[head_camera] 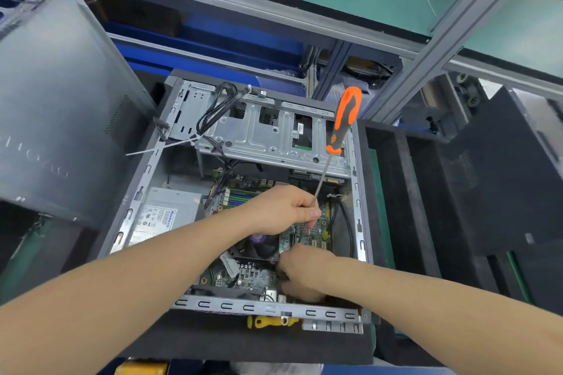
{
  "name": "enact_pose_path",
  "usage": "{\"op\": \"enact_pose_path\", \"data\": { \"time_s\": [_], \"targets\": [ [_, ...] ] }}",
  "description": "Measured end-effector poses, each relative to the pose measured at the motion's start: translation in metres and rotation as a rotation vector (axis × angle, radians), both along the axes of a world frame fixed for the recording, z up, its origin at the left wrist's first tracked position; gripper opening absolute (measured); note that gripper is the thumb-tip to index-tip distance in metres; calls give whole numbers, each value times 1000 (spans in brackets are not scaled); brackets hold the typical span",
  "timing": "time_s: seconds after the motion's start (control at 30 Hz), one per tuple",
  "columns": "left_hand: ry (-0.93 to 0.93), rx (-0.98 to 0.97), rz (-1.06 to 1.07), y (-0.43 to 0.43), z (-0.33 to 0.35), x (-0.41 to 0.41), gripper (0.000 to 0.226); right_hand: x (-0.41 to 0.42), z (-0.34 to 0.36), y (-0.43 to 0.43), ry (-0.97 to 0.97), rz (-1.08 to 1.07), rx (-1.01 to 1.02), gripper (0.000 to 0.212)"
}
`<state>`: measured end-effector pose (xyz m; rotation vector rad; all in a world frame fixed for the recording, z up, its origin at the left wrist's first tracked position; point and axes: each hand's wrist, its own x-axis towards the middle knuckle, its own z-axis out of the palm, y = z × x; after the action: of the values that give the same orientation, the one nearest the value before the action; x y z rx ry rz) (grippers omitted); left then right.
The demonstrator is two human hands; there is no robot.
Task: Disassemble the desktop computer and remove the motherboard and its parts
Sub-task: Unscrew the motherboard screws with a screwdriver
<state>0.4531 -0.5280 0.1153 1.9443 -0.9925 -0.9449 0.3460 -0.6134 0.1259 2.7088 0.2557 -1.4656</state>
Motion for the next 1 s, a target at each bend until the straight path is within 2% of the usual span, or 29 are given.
{"op": "enact_pose_path", "data": {
  "time_s": [0.2,0.57,0.87,1.0],
  "targets": [
    [-2,13,-11,1,0,-3,31,0,4,-2,-57,40,58,20],
    [-18,44,-13,1,3,-5,32,-8,-3,5,-84,79,-27,28],
    [-11,44,-31,3,10,-6,31,-10,4,5,-74,72,-1,24],
    [-3,42,-29,3,11,-5,30,-12,15,-6,-117,-8,53,22]
  ]
}}
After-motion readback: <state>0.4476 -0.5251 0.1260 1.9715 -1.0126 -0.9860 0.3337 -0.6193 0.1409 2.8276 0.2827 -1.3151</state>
